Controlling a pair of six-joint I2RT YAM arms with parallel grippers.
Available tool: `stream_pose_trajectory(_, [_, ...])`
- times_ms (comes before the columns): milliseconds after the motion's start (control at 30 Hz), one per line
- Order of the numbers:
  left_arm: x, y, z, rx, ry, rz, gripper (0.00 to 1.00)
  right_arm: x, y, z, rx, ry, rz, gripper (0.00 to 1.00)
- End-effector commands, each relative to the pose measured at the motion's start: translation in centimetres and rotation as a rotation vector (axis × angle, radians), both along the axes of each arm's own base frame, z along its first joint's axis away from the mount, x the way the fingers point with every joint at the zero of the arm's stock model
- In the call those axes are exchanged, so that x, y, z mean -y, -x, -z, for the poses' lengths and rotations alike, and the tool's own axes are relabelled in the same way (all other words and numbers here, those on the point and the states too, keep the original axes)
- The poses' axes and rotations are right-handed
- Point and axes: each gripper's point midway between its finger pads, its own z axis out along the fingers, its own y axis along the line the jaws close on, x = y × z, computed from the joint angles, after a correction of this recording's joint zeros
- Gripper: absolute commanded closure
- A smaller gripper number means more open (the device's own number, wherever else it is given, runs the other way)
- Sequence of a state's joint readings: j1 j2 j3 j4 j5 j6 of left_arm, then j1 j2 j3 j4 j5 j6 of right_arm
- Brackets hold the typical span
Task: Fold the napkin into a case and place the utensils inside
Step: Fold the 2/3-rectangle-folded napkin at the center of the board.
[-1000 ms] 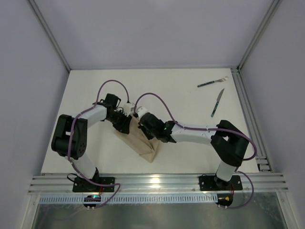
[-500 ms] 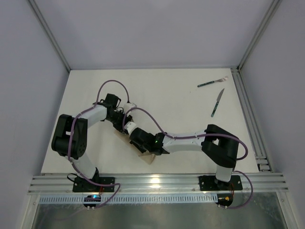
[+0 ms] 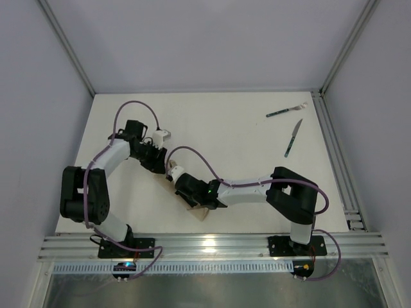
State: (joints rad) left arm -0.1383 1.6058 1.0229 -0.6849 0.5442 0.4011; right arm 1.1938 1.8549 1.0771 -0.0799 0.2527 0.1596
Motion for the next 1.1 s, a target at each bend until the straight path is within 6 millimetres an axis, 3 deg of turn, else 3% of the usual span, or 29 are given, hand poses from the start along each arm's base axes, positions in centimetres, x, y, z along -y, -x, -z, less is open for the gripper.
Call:
stream_pose_trajectory(0, [-1.4, -1.7, -4.6, 0.118, 0.012, -0.048, 0.54, 1.6, 0.4, 2.5, -0.007, 0.083, -0.009, 0.96])
stream_pose_trajectory(100, [-2.3, -2.8, -6.6, 0.194, -0.003, -0.089, 0.5, 1.6, 0.3, 2.6, 0.007, 0.09, -0.024, 0.96])
stream_pose_trajectory(200, [-1.7, -4.0, -7.4, 0.225, 0.026, -0.134, 0.43, 1.6, 0.0, 2.6, 0.027, 0.101, -0.036, 0.96])
stream_pose_trajectory(367, [1.9, -5.2, -6.3, 0.215, -0.029, -0.073, 0.32, 1.9, -0.1, 2.8, 0.042, 0.122, -0.051, 0.96])
stream_pose_trajectory(533, [3.4, -7.3, -4.9, 0.257, -0.098, -0.082, 0.31, 2.1, -0.1, 2.9, 0.043, 0.127, -0.047, 0.96])
stream_pose_trajectory(600, [4.0, -7.0, -4.3, 0.258, -0.114, -0.055, 0.31, 2.1, -0.2, 3.0, 0.048, 0.13, -0.048, 0.96])
stream_pose_trajectory(667, [4.0, -6.3, -3.3, 0.223, -0.126, -0.046, 0.34, 2.2, -0.2, 3.0, 0.05, 0.131, -0.046, 0.96])
stream_pose_trajectory(867, [2.3, -2.8, -2.0, 0.174, -0.187, 0.011, 0.63, 2.4, -0.5, 3.0, 0.071, 0.14, -0.044, 0.96])
stream_pose_trajectory(1067, [1.0, 0.1, 0.4, 0.114, -0.232, 0.086, 0.83, 2.5, -1.1, 2.7, 0.102, 0.147, -0.042, 0.96])
